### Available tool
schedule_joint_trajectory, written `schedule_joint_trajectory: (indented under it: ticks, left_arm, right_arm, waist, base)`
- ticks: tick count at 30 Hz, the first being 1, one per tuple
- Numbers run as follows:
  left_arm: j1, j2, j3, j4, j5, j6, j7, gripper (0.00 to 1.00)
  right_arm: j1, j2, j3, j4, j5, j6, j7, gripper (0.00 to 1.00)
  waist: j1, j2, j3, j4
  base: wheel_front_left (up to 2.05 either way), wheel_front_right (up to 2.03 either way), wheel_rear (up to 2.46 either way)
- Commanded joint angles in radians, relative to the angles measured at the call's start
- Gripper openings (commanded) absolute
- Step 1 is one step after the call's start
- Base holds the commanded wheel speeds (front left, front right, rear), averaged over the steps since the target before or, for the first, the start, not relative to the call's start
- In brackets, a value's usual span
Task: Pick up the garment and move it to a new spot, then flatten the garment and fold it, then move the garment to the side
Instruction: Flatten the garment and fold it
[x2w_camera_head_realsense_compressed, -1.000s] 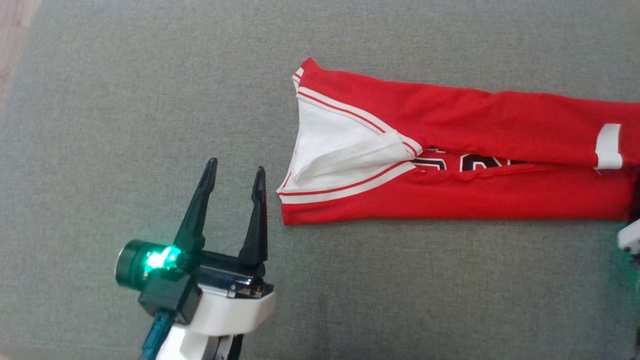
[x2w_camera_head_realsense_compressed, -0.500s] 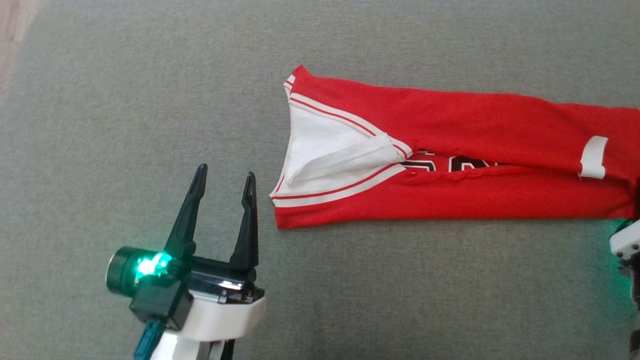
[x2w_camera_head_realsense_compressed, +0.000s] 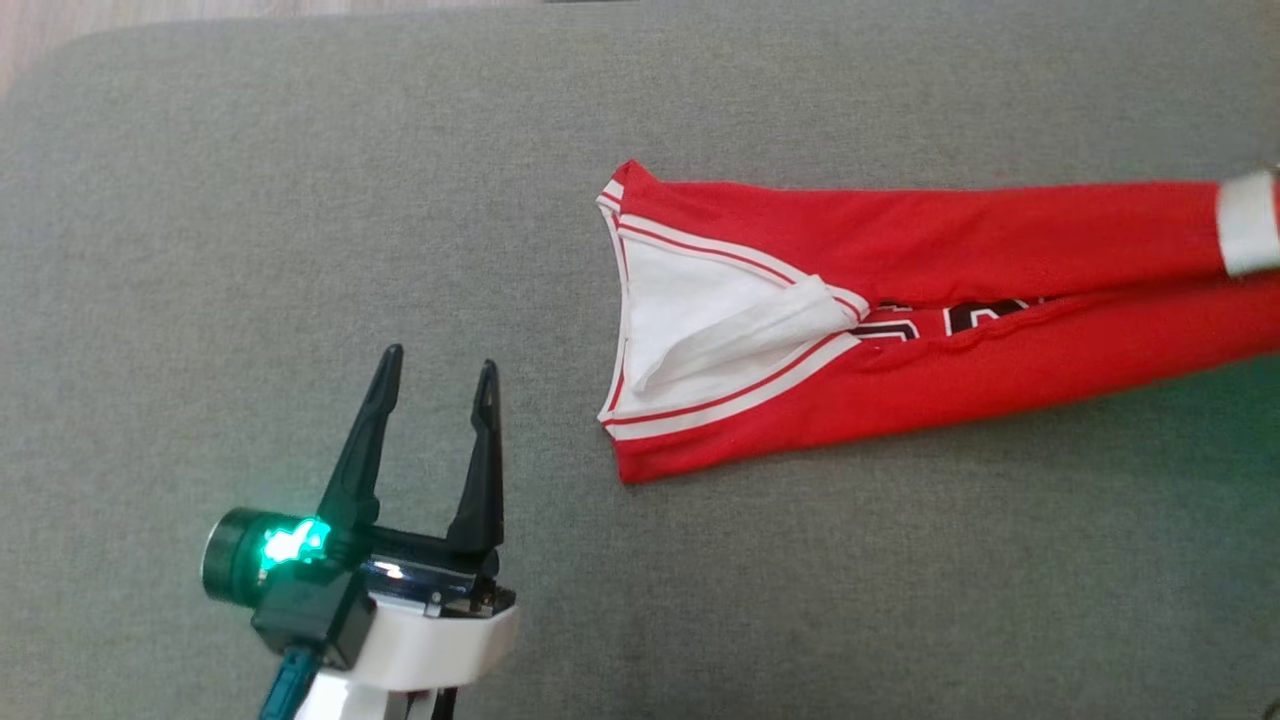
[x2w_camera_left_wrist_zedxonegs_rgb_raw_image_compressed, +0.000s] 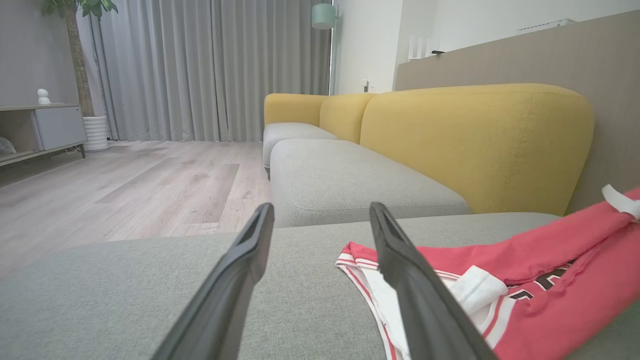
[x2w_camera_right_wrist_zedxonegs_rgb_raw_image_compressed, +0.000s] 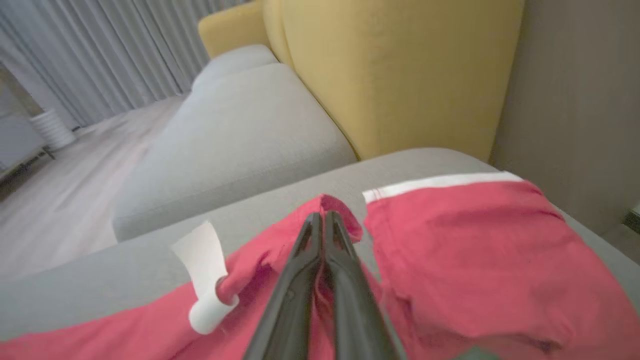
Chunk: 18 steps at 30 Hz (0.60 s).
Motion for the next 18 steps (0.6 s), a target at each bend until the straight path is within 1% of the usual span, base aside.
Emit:
schedule_joint_trajectory:
  ticks: [1,5,10,14,18]
  left_arm:
    - [-0.003,-0.004,0.034,-0.024,0.013,-0.008,-0.005,1.0]
    - [-0.002,-0.006,0.035,-0.019,0.012,-0.012,-0.005,1.0]
    - [0.001,-0.007,0.033,-0.004,0.007,-0.018,-0.005,1.0]
    - [-0.004,-0.008,0.026,0.004,0.004,-0.021,-0.005,1.0]
    - [-0.004,-0.008,0.017,0.014,-0.002,-0.021,-0.005,1.0]
  right_arm:
    - [-0.025,-0.015,0.039,-0.086,0.019,-0.001,0.006,0.0]
    - [-0.011,0.023,0.123,-0.222,0.055,-0.001,0.019,0.0]
    - [-0.009,0.081,0.268,-0.342,0.041,-0.001,0.044,0.0]
    - [-0.025,0.121,0.404,-0.361,0.024,-0.001,0.053,0.0]
    - [-0.044,0.155,0.53,-0.31,0.031,-0.001,0.047,0.0]
  waist:
    - [0.0001,0.0,-0.005,0.004]
    - [0.0001,0.0,-0.012,0.02]
    - [0.0001,0.0,-0.032,0.051]
    - [0.0001,0.0,-0.038,0.084]
    - [0.0001,0.0,-0.04,0.121]
  base:
    - [0.0,0.0,0.0]
    - [0.0,0.0,0.0]
    - [0.0,0.0,0.0]
    - [0.0,0.0,0.0]
    - [0.0,0.0,0.0]
